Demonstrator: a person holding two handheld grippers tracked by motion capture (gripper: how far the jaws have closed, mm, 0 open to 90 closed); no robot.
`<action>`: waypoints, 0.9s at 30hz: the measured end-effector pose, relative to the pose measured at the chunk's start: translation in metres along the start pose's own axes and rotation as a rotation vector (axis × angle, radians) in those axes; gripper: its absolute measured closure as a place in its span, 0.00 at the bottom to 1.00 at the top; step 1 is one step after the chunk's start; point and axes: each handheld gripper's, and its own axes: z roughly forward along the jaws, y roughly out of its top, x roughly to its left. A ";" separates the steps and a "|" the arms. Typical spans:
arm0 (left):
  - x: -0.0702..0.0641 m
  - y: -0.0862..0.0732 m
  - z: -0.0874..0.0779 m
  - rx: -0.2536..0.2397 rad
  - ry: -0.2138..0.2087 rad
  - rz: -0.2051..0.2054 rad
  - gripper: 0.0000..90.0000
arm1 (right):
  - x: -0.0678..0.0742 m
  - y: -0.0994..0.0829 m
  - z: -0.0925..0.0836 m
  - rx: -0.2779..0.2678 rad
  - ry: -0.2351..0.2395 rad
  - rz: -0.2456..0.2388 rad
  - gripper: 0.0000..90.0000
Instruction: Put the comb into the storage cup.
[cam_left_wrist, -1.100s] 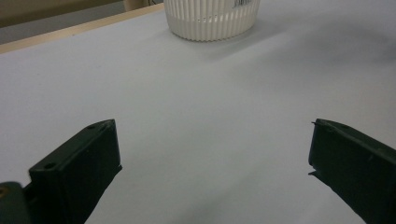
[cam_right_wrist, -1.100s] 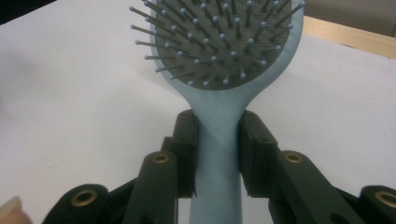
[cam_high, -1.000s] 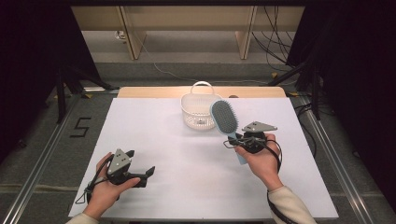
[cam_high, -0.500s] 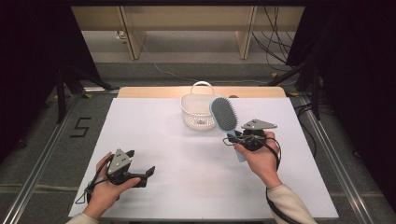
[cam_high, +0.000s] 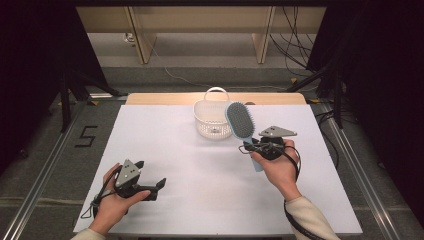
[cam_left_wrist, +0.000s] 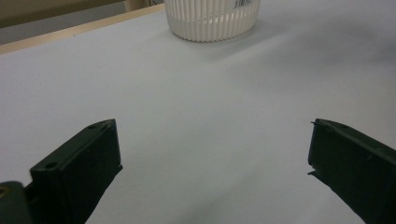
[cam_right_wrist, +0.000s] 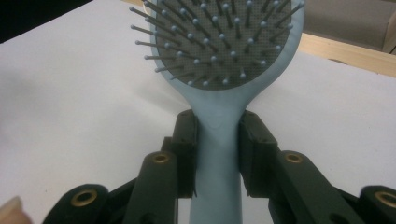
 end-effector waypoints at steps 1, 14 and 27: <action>0.000 0.000 0.000 0.000 -0.001 0.000 0.02 | 0.000 0.000 0.000 -0.001 -0.003 0.000 0.79; 0.000 0.000 0.000 -0.002 0.000 0.000 0.02 | 0.000 0.006 0.000 -0.020 -0.011 0.007 0.79; 0.000 0.000 0.000 -0.002 0.001 0.000 0.02 | 0.001 0.011 0.002 -0.033 -0.007 0.008 0.79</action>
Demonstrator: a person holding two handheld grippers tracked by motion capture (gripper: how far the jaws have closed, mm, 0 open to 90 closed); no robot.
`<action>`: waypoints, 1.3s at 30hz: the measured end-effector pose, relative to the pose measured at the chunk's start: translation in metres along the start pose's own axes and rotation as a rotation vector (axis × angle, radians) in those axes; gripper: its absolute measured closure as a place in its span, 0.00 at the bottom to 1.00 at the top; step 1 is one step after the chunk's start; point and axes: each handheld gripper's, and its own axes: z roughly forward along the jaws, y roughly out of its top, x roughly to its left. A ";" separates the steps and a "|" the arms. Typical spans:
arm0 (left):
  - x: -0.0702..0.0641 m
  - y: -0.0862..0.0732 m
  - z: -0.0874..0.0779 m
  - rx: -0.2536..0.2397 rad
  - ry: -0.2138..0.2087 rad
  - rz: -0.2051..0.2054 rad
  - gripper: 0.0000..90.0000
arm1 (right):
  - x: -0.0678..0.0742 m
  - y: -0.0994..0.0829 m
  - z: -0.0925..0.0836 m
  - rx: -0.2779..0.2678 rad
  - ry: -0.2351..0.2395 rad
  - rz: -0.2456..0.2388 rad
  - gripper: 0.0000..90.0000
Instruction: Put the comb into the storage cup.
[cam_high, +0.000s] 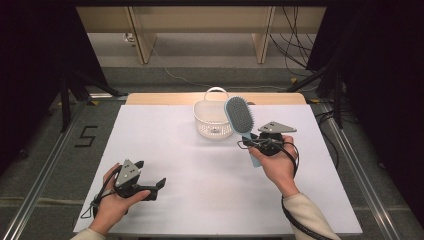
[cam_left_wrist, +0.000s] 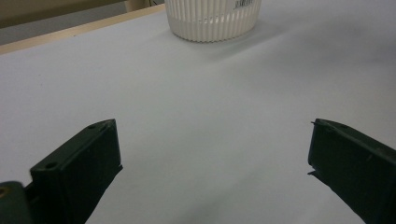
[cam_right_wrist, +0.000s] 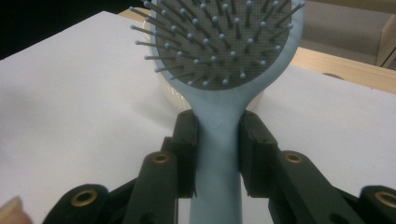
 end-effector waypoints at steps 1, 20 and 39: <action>0.000 0.000 0.000 -0.001 0.000 -0.002 0.02 | 0.000 0.000 0.000 0.000 0.001 0.001 0.79; 0.000 0.001 0.000 -0.007 0.002 -0.002 0.02 | -0.002 0.009 0.003 -0.024 -0.001 0.013 0.79; 0.000 0.001 0.002 -0.005 -0.004 -0.001 0.02 | 0.001 0.019 0.007 -0.048 0.005 0.017 0.79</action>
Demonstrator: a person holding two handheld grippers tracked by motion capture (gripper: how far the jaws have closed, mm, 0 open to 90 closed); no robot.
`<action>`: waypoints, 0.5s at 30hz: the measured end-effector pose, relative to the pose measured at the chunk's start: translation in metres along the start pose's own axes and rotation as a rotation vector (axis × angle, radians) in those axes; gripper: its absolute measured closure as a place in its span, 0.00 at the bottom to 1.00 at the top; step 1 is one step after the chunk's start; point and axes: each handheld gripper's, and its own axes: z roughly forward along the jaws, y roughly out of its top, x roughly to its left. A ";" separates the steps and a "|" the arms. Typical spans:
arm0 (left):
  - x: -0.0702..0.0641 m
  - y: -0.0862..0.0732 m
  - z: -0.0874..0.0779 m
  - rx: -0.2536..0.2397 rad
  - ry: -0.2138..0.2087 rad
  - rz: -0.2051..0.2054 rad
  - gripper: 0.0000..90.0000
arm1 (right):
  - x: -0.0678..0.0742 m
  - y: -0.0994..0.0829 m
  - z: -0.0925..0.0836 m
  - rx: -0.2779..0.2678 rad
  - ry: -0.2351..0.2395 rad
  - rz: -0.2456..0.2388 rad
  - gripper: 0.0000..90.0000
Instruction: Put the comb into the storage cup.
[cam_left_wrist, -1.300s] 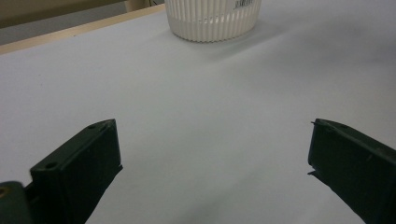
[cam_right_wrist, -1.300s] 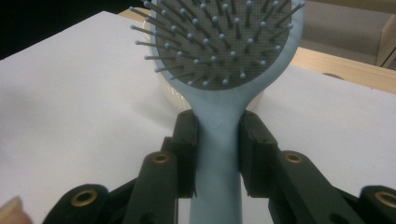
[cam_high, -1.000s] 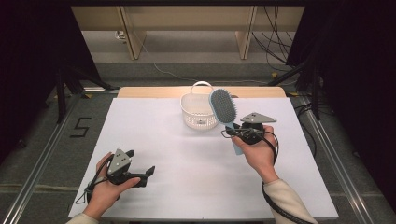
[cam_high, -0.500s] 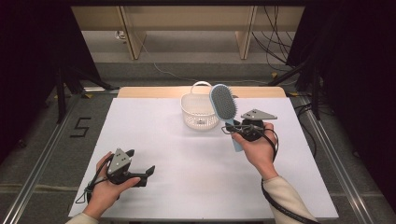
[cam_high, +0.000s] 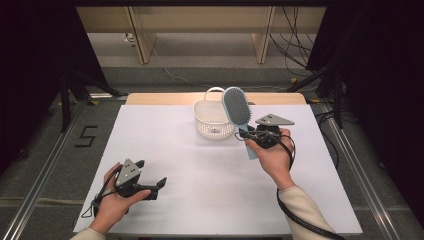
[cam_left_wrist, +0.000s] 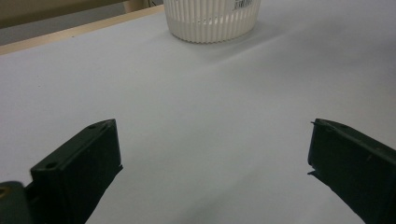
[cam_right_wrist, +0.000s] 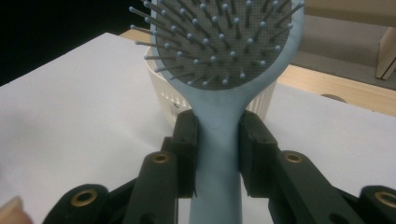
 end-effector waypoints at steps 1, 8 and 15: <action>0.000 0.000 0.000 0.000 -0.001 0.000 0.02 | 0.000 0.001 0.000 -0.001 0.002 0.001 0.79; 0.000 0.000 0.000 -0.001 -0.002 -0.003 0.02 | 0.001 0.002 0.003 -0.004 0.001 0.000 0.79; 0.000 0.000 0.001 -0.002 -0.002 -0.007 0.02 | 0.002 0.004 0.006 -0.006 0.002 0.002 0.79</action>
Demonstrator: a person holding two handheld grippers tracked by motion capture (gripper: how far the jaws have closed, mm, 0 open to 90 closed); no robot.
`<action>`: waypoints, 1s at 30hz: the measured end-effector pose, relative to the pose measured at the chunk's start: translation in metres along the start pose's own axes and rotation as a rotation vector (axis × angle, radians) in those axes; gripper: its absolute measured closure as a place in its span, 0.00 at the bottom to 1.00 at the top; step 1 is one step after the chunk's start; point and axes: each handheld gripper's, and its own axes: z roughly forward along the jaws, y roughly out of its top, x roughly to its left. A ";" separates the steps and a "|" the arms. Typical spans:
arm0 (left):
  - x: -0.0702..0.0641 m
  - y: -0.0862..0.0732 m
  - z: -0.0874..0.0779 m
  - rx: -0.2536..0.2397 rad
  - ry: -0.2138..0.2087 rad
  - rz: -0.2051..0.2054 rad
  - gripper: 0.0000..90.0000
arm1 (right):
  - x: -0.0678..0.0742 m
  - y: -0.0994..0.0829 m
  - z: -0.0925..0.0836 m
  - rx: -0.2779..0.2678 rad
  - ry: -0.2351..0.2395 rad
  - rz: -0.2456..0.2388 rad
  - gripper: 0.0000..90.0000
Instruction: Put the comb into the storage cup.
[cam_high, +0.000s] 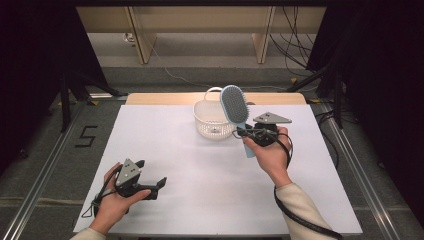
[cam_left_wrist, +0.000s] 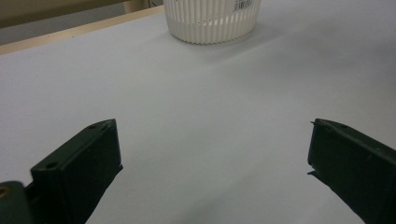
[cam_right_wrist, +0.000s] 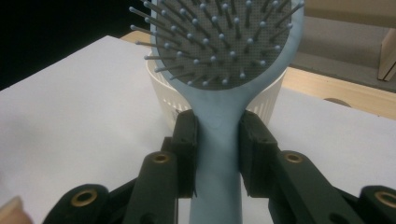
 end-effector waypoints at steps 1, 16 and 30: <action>0.000 0.000 0.000 0.001 0.000 0.001 0.02 | 0.000 0.001 0.000 -0.003 0.001 -0.001 0.79; 0.000 0.000 0.000 -0.002 -0.001 0.000 0.02 | 0.000 0.005 0.002 -0.017 0.002 -0.002 0.79; 0.000 0.000 0.000 0.000 -0.006 -0.001 0.02 | -0.002 0.010 0.004 -0.030 0.002 0.006 0.79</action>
